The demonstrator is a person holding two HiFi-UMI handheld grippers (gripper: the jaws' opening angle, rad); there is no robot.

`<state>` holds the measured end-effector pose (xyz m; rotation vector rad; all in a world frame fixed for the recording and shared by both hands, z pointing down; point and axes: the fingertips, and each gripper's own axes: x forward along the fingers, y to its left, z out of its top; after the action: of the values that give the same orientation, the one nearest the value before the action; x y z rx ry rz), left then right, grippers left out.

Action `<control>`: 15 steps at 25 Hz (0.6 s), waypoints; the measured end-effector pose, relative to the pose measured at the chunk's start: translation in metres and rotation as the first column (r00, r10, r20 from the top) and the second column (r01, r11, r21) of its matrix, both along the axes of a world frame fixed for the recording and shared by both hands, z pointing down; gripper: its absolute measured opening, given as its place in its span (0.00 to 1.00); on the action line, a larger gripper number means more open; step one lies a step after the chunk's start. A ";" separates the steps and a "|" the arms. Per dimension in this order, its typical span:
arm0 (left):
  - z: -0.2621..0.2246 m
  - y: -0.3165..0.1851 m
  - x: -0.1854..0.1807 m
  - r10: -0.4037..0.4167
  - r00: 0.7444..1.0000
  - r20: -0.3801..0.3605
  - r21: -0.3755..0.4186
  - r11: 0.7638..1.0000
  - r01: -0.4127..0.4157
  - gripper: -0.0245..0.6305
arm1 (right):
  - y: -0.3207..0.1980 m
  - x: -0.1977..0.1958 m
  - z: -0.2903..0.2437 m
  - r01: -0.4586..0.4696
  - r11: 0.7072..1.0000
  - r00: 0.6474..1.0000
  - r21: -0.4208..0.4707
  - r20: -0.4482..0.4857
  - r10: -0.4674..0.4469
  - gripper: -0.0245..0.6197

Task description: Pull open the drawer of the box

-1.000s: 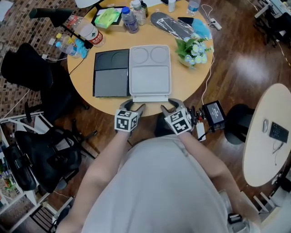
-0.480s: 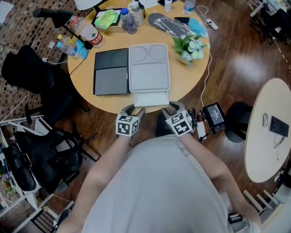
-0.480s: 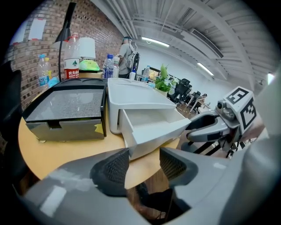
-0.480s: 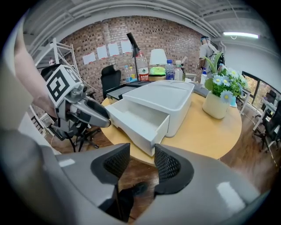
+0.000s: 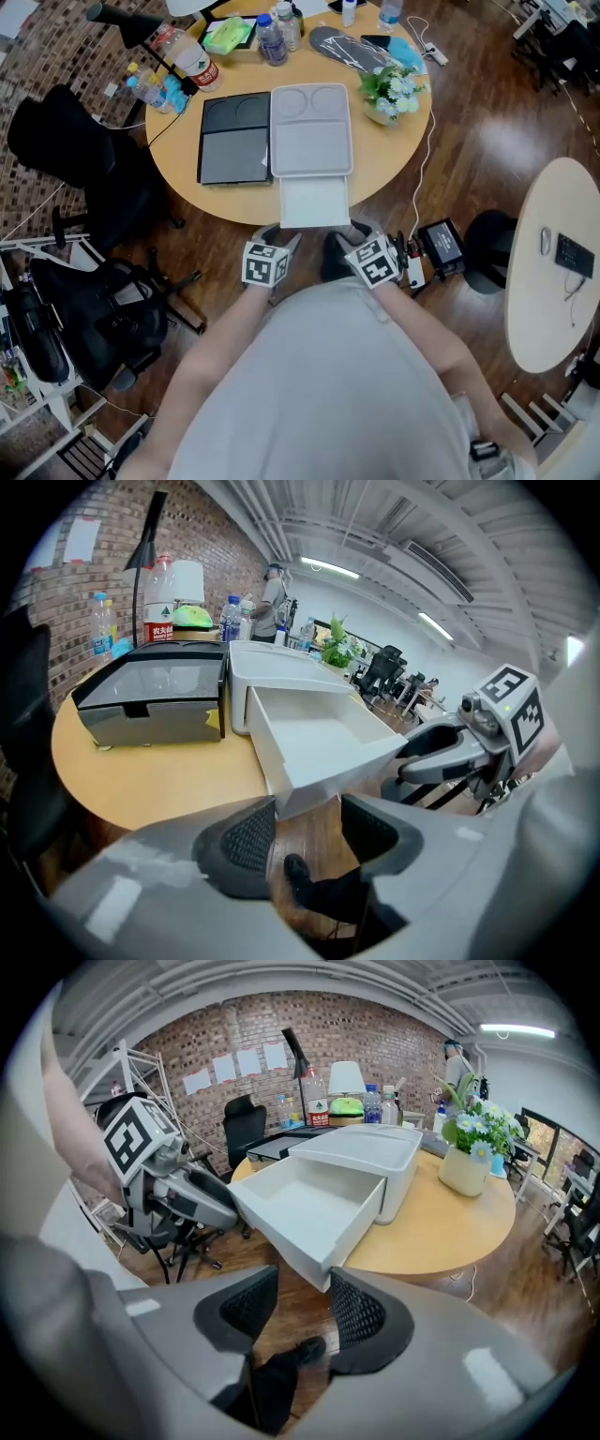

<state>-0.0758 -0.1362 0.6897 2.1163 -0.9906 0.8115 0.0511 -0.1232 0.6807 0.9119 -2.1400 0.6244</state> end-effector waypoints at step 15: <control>-0.001 0.053 0.000 0.041 0.999 -0.013 -0.002 0.999 -0.042 0.40 | 0.048 0.000 0.000 -0.001 1.000 1.000 -0.026 0.004 0.001 0.30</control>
<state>-0.0755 -0.0829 0.6890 2.1435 -0.9410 0.8177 0.0514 -0.0750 0.6810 0.8986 -2.1301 0.6540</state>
